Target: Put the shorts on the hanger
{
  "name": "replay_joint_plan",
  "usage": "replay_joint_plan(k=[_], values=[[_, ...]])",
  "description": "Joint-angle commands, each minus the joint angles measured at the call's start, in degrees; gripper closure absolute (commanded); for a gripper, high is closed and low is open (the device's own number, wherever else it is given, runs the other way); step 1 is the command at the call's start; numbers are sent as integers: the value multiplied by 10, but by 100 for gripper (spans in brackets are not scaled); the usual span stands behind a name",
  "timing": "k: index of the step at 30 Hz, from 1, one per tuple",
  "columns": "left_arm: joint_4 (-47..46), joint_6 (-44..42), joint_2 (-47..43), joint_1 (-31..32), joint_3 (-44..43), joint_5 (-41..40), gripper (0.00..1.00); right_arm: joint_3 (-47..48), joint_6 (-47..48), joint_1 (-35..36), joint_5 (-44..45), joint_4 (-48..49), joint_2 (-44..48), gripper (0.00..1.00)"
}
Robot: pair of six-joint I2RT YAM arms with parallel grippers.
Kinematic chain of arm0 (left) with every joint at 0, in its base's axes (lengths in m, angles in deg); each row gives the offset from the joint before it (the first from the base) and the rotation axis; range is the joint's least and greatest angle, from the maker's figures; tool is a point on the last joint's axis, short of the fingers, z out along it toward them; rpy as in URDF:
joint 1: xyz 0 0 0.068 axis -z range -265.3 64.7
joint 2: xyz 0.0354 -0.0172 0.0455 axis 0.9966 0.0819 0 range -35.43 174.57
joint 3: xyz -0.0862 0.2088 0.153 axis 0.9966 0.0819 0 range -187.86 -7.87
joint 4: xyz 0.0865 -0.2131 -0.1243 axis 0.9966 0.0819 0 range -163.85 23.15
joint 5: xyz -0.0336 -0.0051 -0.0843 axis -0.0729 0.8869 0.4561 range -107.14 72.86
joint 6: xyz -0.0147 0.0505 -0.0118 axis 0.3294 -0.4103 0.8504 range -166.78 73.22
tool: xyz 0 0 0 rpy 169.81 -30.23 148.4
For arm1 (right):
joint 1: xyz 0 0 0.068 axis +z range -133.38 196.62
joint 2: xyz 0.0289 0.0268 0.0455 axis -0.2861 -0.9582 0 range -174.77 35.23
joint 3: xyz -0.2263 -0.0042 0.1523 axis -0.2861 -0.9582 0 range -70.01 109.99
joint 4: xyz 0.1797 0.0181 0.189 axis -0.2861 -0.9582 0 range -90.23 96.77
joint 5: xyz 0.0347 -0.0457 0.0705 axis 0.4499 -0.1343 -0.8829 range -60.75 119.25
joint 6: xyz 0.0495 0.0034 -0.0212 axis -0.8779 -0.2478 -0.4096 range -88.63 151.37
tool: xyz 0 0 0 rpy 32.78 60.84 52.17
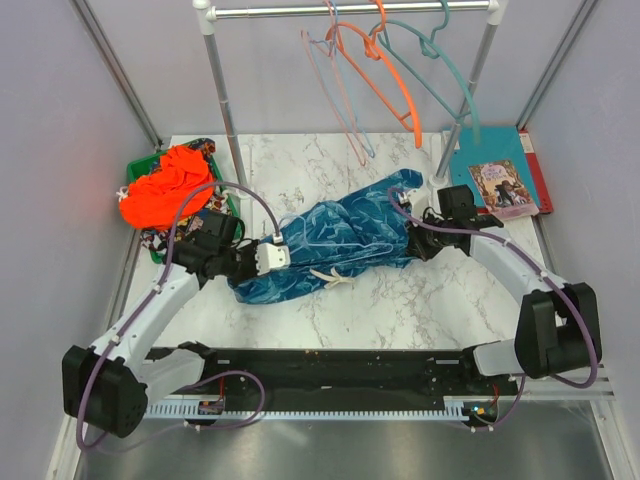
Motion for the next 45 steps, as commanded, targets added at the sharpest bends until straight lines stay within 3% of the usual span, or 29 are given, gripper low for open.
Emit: replay_joint_plan(k=[1, 7, 14, 16, 17, 20, 27, 32, 39, 45], values=[[60, -50, 6, 15, -11, -143, 98, 43, 54, -35, 96, -51, 32, 100], [33, -9, 34, 70, -23, -192, 98, 73, 74, -34, 88, -82, 29, 100], [21, 64, 76, 130, -83, -187, 98, 114, 97, -10, 36, -140, 50, 98], [19, 82, 82, 139, -93, -172, 98, 120, 103, 7, 26, -153, 58, 82], [20, 86, 89, 141, -102, -166, 98, 126, 109, 11, 20, -159, 63, 61], [19, 91, 88, 141, -108, -147, 98, 144, 128, 13, 11, -174, 72, 36], [18, 95, 64, 140, -108, -114, 98, 201, 169, 14, -48, -203, 84, 27], [20, 99, 47, 140, -119, -99, 98, 242, 207, 37, -80, -236, 82, 11], [24, 103, 43, 141, -135, -81, 98, 248, 207, 88, -122, -245, 91, 18], [33, 95, 44, 141, -151, -46, 98, 233, 174, 159, -138, -144, 103, 21]])
